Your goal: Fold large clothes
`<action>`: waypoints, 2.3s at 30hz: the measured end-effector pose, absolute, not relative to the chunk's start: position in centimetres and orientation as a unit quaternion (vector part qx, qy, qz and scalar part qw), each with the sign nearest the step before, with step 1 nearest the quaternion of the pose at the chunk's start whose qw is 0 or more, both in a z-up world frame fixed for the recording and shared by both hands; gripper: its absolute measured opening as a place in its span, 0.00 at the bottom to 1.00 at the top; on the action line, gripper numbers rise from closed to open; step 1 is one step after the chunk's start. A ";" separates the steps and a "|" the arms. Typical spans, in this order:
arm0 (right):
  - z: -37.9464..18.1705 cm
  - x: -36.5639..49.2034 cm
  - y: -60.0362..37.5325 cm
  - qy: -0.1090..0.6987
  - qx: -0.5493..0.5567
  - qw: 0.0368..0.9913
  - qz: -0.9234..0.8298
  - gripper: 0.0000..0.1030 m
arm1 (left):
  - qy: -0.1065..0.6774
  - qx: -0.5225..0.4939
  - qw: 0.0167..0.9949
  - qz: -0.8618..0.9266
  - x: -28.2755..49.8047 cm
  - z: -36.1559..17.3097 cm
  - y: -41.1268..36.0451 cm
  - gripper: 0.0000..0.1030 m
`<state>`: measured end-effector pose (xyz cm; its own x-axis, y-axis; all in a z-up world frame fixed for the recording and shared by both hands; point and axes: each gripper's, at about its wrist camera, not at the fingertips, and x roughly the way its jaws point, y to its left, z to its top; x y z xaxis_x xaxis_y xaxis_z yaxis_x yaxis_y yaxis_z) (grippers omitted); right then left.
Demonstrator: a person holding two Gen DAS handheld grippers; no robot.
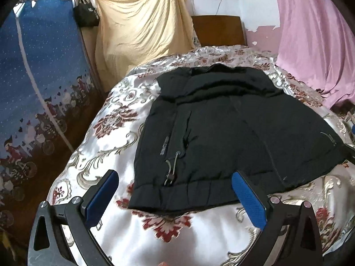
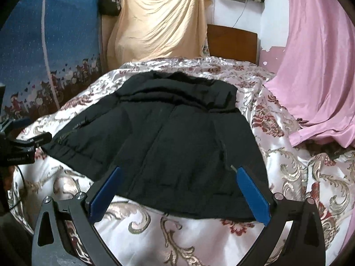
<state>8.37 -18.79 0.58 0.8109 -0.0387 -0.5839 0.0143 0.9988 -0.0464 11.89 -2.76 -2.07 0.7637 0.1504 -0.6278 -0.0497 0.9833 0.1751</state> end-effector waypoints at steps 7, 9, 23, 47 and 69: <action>-0.8 8.0 -18.4 0.319 -0.008 0.948 -0.014 0.98 | 0.349 0.076 0.932 0.064 11.9 -3.0 -1.7 1.00; -1.2 8.1 -18.3 0.324 -0.011 0.946 -0.014 0.98 | 0.350 0.078 0.931 0.065 11.9 -3.2 -1.6 1.00; -5.0 8.2 -19.1 0.366 -0.003 0.930 -0.022 0.98 | 0.377 0.106 0.920 0.019 11.4 -6.7 -0.9 1.00; -5.2 12.6 -24.3 0.507 -0.116 0.854 0.005 0.98 | 0.470 0.205 0.859 -0.011 16.6 -8.6 -2.1 1.00; -5.8 12.3 -22.9 0.411 -0.219 0.884 -0.027 0.95 | 0.355 0.280 0.891 0.035 14.3 -8.0 -3.8 0.88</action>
